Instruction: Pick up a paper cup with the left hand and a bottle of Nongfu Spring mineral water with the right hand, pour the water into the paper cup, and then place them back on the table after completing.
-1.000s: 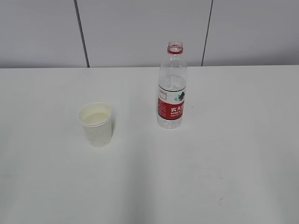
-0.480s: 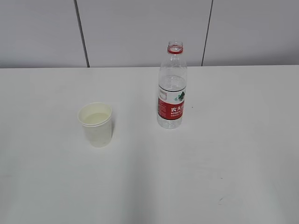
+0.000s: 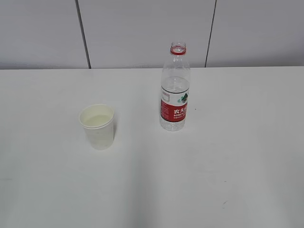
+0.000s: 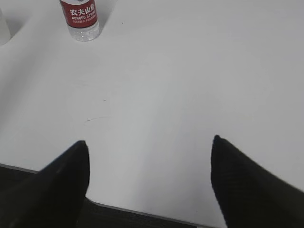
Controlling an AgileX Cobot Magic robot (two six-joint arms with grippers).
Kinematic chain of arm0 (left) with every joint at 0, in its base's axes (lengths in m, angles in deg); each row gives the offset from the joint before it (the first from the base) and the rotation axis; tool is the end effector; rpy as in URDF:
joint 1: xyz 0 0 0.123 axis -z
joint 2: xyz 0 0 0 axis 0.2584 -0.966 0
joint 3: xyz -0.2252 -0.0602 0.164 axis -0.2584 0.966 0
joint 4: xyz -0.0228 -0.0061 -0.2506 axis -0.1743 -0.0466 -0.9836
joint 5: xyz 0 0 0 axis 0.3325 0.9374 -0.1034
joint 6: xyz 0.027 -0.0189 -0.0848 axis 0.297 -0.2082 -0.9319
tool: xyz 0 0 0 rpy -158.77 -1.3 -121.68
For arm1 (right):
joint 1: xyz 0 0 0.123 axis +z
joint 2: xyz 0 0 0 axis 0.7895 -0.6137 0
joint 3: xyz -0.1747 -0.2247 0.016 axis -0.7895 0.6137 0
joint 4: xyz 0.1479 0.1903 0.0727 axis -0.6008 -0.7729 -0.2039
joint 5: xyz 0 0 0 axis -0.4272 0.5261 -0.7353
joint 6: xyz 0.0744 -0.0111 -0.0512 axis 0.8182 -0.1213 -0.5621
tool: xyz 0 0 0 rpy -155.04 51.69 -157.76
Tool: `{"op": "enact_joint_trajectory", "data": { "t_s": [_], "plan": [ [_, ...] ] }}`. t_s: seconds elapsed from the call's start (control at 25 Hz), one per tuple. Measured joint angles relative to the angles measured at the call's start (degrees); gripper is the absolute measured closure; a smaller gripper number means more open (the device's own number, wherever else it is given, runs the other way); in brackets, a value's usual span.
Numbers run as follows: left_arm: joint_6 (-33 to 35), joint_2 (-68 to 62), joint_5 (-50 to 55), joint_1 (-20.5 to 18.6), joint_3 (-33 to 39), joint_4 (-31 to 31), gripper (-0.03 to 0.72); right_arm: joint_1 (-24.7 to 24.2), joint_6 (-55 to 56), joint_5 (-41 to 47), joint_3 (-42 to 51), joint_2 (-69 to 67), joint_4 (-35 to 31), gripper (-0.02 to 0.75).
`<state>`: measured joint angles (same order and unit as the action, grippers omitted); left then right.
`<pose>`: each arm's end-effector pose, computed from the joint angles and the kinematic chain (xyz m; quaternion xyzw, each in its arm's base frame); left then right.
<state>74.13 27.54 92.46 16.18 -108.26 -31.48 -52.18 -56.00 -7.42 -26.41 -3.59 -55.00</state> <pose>-0.0106 0.0052 0.2812 -0.0149 0.8568 0.0117 0.5152 -0.0119 0.0092 0.2700 -0.0934 0.8663 0.0047 0.4906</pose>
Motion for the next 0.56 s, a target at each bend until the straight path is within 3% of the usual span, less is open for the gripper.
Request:
{"op": "enact_joint_trajectory", "data": {
  "t_s": [0.56],
  "plan": [
    [0.00, 0.00, 0.00, 0.00, 0.00, 0.00, 0.125, 0.00, 0.00, 0.00, 0.00, 0.00, 0.00, 0.150]
  ]
}}
